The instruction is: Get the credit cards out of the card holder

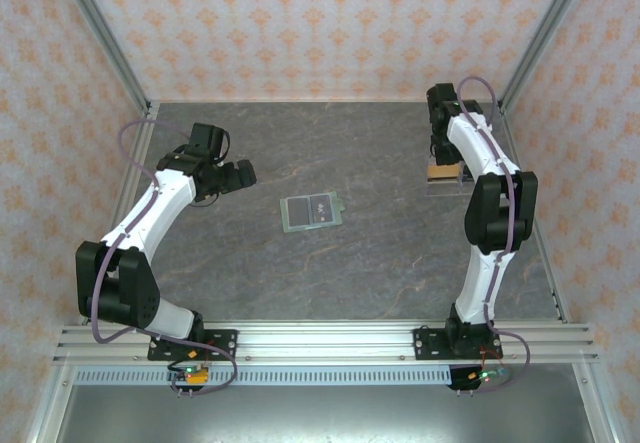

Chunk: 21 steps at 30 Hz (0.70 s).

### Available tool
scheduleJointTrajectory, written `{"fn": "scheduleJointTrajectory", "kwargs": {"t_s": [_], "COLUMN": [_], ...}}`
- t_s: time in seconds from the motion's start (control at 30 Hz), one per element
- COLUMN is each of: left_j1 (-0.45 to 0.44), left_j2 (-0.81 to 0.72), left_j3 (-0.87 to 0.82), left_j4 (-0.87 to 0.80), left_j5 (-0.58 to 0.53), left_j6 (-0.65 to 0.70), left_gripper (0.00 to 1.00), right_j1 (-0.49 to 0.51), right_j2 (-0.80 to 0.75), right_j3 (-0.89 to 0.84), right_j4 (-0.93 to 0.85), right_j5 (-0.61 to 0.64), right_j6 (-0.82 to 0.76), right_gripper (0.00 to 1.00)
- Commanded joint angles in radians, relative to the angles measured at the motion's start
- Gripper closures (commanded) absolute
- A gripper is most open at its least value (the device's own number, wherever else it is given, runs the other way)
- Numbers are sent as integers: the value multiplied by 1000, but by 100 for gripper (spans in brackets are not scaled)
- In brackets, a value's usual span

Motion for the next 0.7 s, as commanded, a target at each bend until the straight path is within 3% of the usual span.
{"fn": "scheduleJointTrajectory", "kwargs": {"t_s": [0.0, 0.2, 0.53, 0.67], "left_j1": [8, 8, 9, 8], "left_j2": [0, -5, -9, -16], "left_j3": [14, 10, 8, -13], "left_j4": [-28, -28, -17, 12], "left_j5": [-20, -19, 11, 42], "left_j6": [21, 21, 11, -6], "left_gripper": [0, 0, 0, 0], "right_j1": [-9, -9, -8, 8], "right_j2": [11, 11, -72, -132], "right_j3": [34, 53, 37, -20], "right_j4": [-41, -13, 14, 22], "right_j5": [20, 21, -35, -92], "right_j6": [0, -75, -287, -420], "right_gripper": [80, 60, 55, 47]}}
